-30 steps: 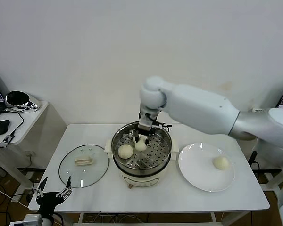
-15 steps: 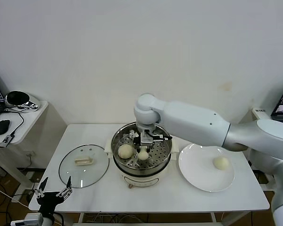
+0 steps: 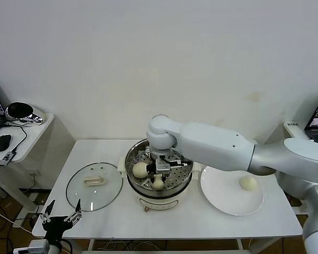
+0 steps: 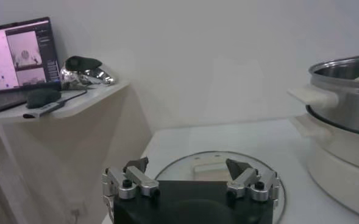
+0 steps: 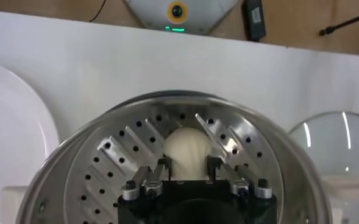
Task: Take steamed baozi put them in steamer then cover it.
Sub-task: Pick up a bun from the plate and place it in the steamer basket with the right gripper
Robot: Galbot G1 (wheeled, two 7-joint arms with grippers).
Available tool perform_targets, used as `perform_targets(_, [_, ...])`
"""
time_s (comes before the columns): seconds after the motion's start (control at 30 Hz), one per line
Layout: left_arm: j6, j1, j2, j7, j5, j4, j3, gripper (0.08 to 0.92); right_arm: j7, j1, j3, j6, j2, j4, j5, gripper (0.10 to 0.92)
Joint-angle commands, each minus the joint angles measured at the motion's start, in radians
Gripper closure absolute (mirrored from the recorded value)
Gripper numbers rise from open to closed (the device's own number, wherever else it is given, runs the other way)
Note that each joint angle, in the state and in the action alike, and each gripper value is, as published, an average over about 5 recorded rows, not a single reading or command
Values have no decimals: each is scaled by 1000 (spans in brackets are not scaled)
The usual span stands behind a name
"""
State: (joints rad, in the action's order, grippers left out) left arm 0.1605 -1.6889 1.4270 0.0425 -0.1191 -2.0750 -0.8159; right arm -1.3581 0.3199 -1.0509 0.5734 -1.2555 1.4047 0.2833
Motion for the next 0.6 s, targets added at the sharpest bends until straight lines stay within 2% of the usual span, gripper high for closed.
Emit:
perform_targets(0.03, [-1, -1, -1, 0, 0, 0, 0, 177, 3, -4, -5, -1, 5, 17, -10, 635])
perform_targets(0.13, [-1, -1, -1, 0, 1, -1, 1, 177, 9, 2, -3, -13, 13, 26, -13, 602])
perform_targets(0.4, [0, -1, 0, 1, 2, -4, 3, 177, -8, 58, 20, -141, 62, 107, -37, 379])
perform_targets(0.6, [0, 3, -1, 2, 3, -3, 8, 177, -7, 119, 36, -196, 160, 165, -81, 227])
